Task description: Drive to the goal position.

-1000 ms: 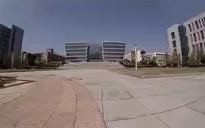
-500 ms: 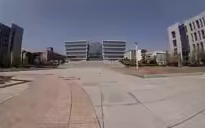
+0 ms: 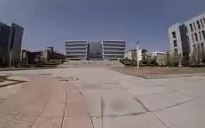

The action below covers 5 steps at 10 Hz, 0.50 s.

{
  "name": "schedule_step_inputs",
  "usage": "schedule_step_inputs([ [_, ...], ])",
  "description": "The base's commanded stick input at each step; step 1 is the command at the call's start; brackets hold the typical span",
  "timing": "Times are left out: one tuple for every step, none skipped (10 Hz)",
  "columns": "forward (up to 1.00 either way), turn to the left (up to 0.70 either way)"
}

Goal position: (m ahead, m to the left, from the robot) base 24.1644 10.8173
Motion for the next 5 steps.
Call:
schedule_step_inputs([
  [0.47, 0.0],
  [0.43, 0.0],
  [0.42, 0.0],
  [0.42, 0.0],
  [0.42, 0.0],
])
